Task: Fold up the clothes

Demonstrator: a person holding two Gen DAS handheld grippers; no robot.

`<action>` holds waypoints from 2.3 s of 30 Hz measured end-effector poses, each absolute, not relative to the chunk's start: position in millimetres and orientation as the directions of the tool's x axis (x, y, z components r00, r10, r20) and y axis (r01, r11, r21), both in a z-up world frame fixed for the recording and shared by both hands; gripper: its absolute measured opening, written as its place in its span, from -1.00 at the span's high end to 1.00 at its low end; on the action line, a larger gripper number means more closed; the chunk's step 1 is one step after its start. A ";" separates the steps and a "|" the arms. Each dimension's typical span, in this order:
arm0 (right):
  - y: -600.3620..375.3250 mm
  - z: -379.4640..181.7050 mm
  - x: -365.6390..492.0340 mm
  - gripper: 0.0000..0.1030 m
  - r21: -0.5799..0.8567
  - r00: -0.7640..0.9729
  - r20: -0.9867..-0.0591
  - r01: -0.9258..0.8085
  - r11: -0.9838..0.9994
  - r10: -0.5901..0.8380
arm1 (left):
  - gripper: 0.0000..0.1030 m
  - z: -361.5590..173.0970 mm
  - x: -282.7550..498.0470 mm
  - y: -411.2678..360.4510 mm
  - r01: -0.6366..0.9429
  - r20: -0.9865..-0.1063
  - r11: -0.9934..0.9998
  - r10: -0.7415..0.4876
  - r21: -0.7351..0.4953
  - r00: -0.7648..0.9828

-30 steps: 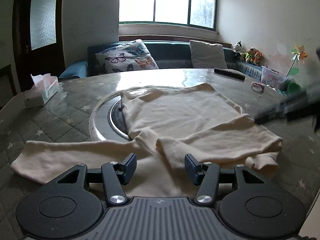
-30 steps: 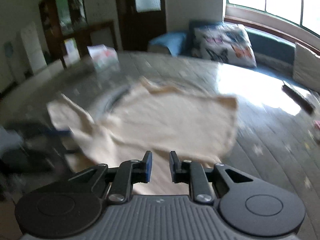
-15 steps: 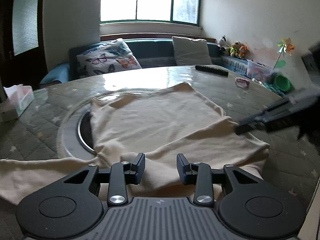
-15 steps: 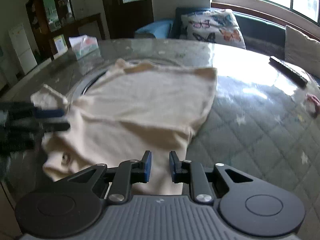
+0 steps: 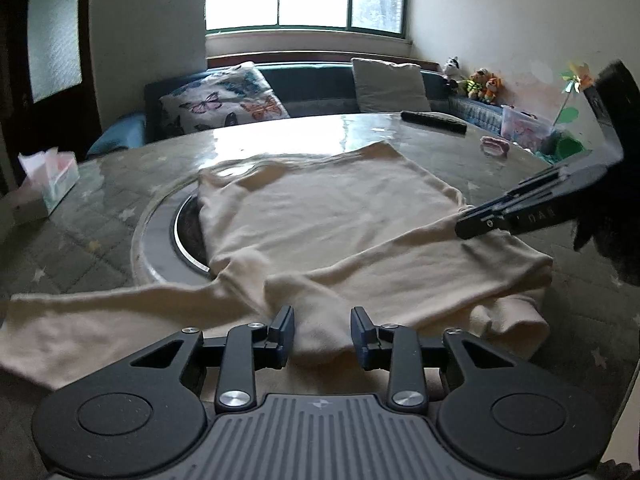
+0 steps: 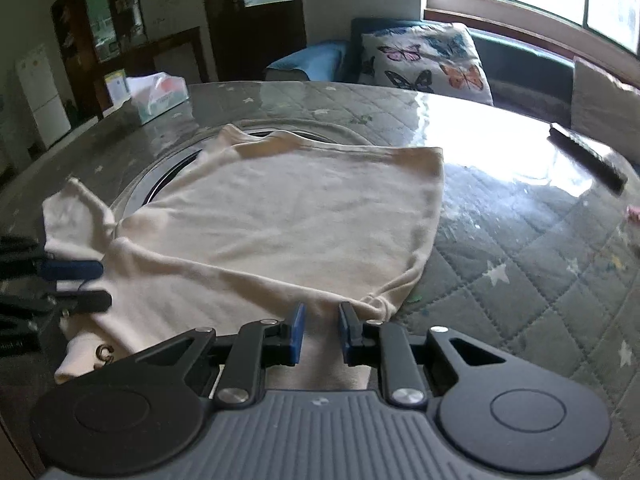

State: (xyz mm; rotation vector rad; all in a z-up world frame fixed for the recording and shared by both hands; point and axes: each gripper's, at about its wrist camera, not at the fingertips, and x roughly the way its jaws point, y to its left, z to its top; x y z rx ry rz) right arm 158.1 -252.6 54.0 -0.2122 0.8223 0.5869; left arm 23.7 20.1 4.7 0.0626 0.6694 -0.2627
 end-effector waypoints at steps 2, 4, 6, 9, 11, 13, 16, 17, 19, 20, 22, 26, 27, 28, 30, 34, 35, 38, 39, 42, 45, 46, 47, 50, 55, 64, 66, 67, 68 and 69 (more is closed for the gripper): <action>-245.9 53.5 151.1 0.64 0.030 0.528 -0.743 -0.587 0.809 0.411 | 0.30 4.5 20.2 25.6 0.246 -0.621 0.969 -0.212 -0.032 0.754; -237.6 54.9 141.2 0.62 0.028 0.515 -0.740 -0.619 0.785 0.433 | 0.24 5.1 16.4 33.5 0.227 -0.619 0.973 -0.208 -0.048 0.757; -226.3 55.8 132.3 0.58 0.031 0.494 -0.739 -0.653 0.756 0.458 | 0.23 6.9 13.5 42.0 0.208 -0.615 0.976 -0.203 -0.064 0.762; -207.2 55.2 123.5 0.56 0.031 0.466 -0.740 -0.698 0.716 0.486 | 0.21 13.2 8.4 53.6 0.173 -0.602 0.982 -0.182 -0.073 0.778; -192.5 53.9 118.9 0.56 0.032 0.446 -0.739 -0.725 0.688 0.505 | 0.19 17.2 5.7 63.4 0.148 -0.594 0.986 -0.165 -0.078 0.788; -178.4 53.2 115.4 0.56 0.029 0.435 -0.736 -0.745 0.667 0.519 | 0.19 18.9 3.1 75.4 0.107 -0.595 0.992 -0.124 -0.065 0.794; -162.1 53.2 110.8 0.56 0.034 0.420 -0.727 -0.768 0.640 0.543 | 0.19 18.0 2.0 97.7 0.021 -0.610 0.998 -0.050 -0.054 0.791; -157.7 53.2 109.3 0.56 0.040 0.414 -0.724 -0.773 0.633 0.551 | 0.19 16.9 2.3 104.9 -0.008 -0.615 0.999 -0.027 -0.054 0.788; -149.8 53.1 105.1 0.56 0.040 0.409 -0.718 -0.783 0.620 0.563 | 0.17 14.3 2.7 121.7 -0.078 -0.627 0.996 0.029 -0.050 0.778; -146.3 53.6 102.3 0.56 0.034 0.409 -0.714 -0.790 0.612 0.568 | 0.17 13.1 1.6 129.5 -0.106 -0.632 0.993 0.048 -0.054 0.774; -141.0 56.2 95.1 0.56 0.010 0.413 -0.704 -0.808 0.589 0.578 | 0.17 11.4 -1.4 143.1 -0.147 -0.636 0.987 0.075 -0.061 0.768; -135.3 60.9 81.4 0.54 -0.066 0.423 -0.696 -0.842 0.535 0.580 | 0.09 11.0 -8.1 156.3 -0.183 -0.633 0.981 0.102 -0.064 0.768; -133.7 60.7 77.9 0.54 -0.082 0.420 -0.698 -0.851 0.518 0.580 | 0.09 10.9 -9.9 157.9 -0.185 -0.632 0.981 0.103 -0.065 0.768; -132.7 60.5 75.0 0.53 -0.093 0.416 -0.700 -0.859 0.504 0.580 | 0.07 10.8 -11.3 159.2 -0.187 -0.632 0.980 0.105 -0.066 0.768; -131.6 60.5 68.8 0.38 -0.107 0.406 -0.702 -0.872 0.478 0.584 | 0.06 10.1 -11.6 159.7 -0.192 -0.633 0.979 0.107 -0.067 0.767; -125.2 55.2 55.9 0.36 -0.214 0.451 -0.700 -0.872 0.440 0.554 | 0.02 8.5 -8.8 160.7 -0.202 -0.637 0.977 0.113 -0.070 0.763; -122.7 52.6 54.4 0.37 -0.252 0.478 -0.693 -0.862 0.440 0.540 | 0.02 8.2 -8.4 160.6 -0.204 -0.638 0.976 0.113 -0.071 0.762; -115.6 46.1 55.6 0.38 -0.323 0.533 -0.673 -0.836 0.445 0.513 | 0.00 7.7 -8.3 160.0 -0.204 -0.637 0.976 0.110 -0.076 0.763; -113.5 44.8 56.5 0.38 -0.333 0.542 -0.670 -0.830 0.448 0.507 | 0.00 7.5 -8.5 159.8 -0.204 -0.638 0.976 0.110 -0.076 0.763; -111.8 46.2 56.8 0.58 -0.321 0.541 -0.658 -0.830 0.455 0.523 | 0.00 7.2 -9.1 161.2 -0.209 -0.638 0.975 0.114 -0.075 0.761; -119.4 58.8 61.8 0.75 -0.242 0.528 -0.634 -0.829 0.503 0.565 | 0.00 7.5 -9.5 164.4 -0.220 -0.638 0.973 0.122 -0.076 0.760; -123.5 63.5 65.8 0.82 -0.202 0.519 -0.631 -0.828 0.523 0.577 | 0.00 7.5 -9.4 165.4 -0.224 -0.638 0.972 0.125 -0.076 0.760; -127.3 67.2 70.5 0.83 -0.161 0.509 -0.630 -0.824 0.543 0.587 | 0.00 7.5 -9.5 166.6 -0.228 -0.638 0.971 0.127 -0.077 0.759; -134.1 68.4 83.3 0.83 -0.036 0.430 -0.669 -0.833 0.552 0.605 | 0.00 7.4 -8.3 170.4 -0.243 -0.639 0.966 0.136 -0.083 0.757; -130.7 60.7 77.7 0.78 0.014 0.328 -0.711 -0.878 0.479 0.622 | 0.00 8.1 -4.3 180.2 -0.282 -0.641 0.954 0.157 -0.097 0.751; -133.7 70.9 95.3 0.73 0.032 0.384 -0.678 -0.837 0.547 0.627 | 0.01 9.8 4.3 198.9 -0.348 -0.639 0.928 0.188 -0.133 0.746; -130.4 62.5 105.3 0.73 0.045 0.385 -0.690 -0.822 0.568 0.612 | 0.01 9.3 7.1 203.6 -0.365 -0.641 0.920 0.197 -0.140 0.742; -128.7 58.0 109.1 0.72 0.049 0.386 -0.696 -0.816 0.576 0.606 | 0.02 9.0 8.4 206.8 -0.375 -0.643 0.915 0.199 -0.149 0.740; -126.3 52.8 112.5 0.72 0.056 0.380 -0.704 -0.813 0.580 0.600 | 0.03 8.5 10.1 210.3 -0.386 -0.645 0.909 0.201 -0.158 0.737; -124.4 47.9 115.2 0.72 0.067 0.368 -0.715 -0.810 0.582 0.594 | 0.03 7.9 12.1 213.8 -0.399 -0.647 0.902 0.207 -0.164 0.734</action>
